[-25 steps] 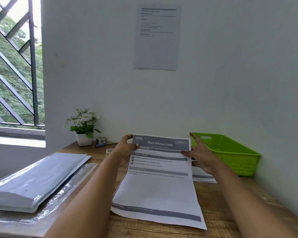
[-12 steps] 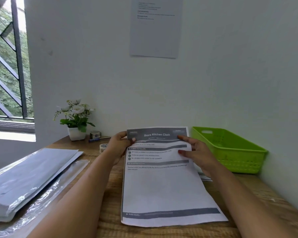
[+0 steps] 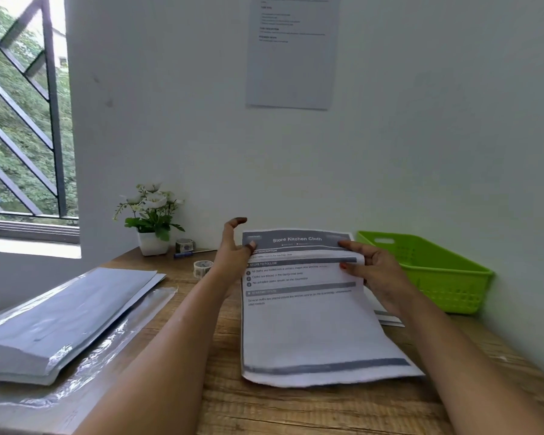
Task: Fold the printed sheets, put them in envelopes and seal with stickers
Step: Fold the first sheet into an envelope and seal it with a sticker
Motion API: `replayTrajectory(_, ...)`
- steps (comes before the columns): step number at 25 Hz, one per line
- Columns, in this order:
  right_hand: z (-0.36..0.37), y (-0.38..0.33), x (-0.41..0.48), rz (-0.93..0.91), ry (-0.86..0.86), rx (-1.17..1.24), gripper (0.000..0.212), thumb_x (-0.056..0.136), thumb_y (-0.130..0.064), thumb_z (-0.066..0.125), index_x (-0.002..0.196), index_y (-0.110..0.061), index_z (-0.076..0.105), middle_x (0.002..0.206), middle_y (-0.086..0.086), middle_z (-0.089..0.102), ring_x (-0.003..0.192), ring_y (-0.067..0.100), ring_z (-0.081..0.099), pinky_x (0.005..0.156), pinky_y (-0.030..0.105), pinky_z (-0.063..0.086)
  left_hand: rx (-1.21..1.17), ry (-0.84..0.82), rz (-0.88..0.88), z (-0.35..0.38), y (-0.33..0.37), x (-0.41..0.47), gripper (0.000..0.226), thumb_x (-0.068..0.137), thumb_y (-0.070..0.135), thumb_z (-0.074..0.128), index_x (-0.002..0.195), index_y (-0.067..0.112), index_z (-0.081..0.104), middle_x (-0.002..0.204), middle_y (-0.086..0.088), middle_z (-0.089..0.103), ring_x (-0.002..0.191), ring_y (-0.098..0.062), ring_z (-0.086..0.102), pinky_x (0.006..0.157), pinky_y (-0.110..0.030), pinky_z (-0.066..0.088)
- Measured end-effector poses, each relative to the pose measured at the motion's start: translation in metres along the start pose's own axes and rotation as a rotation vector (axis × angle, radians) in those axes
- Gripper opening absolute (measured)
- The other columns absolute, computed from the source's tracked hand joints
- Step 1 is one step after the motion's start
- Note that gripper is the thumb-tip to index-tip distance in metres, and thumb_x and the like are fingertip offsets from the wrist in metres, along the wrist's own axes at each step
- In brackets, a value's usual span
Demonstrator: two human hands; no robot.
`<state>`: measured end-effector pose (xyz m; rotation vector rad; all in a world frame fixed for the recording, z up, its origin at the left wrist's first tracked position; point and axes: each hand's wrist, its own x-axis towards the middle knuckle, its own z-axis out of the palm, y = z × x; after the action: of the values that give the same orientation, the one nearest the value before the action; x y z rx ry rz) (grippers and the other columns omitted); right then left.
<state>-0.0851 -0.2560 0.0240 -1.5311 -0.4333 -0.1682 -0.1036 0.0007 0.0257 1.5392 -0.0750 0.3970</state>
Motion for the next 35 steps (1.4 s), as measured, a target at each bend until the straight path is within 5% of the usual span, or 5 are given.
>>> replayTrajectory(6,0.002,0.004,0.002,-0.015,0.096,-0.054,0.035,0.080,0.006,0.068,0.111,-0.010,0.067,0.101,0.010,0.070,0.082,0.015,0.066,0.059,0.016,0.054,0.202,-0.021,0.112,0.002,-0.004,0.003,0.007,0.090,0.028,0.061,0.090,0.027,0.067,0.116,-0.010,0.055,0.100,-0.025,0.054,0.082,-0.036,0.047)
replayTrajectory(11,-0.001,0.008,0.004,-0.016,0.163,-0.100,0.019,0.082,0.002,0.067,0.097,-0.009,0.069,0.097,0.013,0.069,0.083,0.021,0.064,0.061,0.017,0.053,1.150,-0.078,0.446,0.007,-0.003,0.006,0.041,0.073,0.061,0.064,0.109,0.041,0.066,0.156,0.008,0.011,0.141,-0.025,0.007,0.111,-0.050,0.021)
replayTrajectory(17,0.004,0.015,0.013,-0.157,0.218,-1.076,0.020,0.078,-0.033,0.074,0.098,-0.031,0.070,0.131,-0.001,0.045,0.123,0.018,0.043,0.102,0.036,0.036,1.301,-0.204,0.615,0.018,-0.002,0.025,0.022,0.096,0.034,0.046,0.105,0.034,0.067,0.102,0.007,0.067,0.105,-0.011,0.055,0.104,-0.036,0.029)
replayTrajectory(28,0.038,0.008,0.004,-0.242,0.076,-1.292,0.024,0.090,-0.048,0.053,0.109,-0.038,0.063,0.121,-0.017,0.059,0.120,0.010,0.048,0.099,0.038,0.017,1.219,-0.257,0.944,0.025,-0.010,0.016,0.015,0.094,0.014,0.042,0.095,0.018,0.056,0.085,0.001,0.059,0.074,-0.017,0.051,0.067,-0.027,0.034)
replayTrajectory(35,0.047,-0.004,-0.005,-0.464,0.102,-1.279,0.022,0.095,-0.043,0.046,0.095,-0.035,0.067,0.103,-0.018,0.067,0.104,0.007,0.054,0.100,0.036,0.008,1.301,-0.173,0.924,0.034,-0.001,0.000,0.022,0.097,0.020,0.041,0.097,0.020,0.062,0.076,0.000,0.066,0.075,-0.021,0.060,0.091,-0.028,0.034)
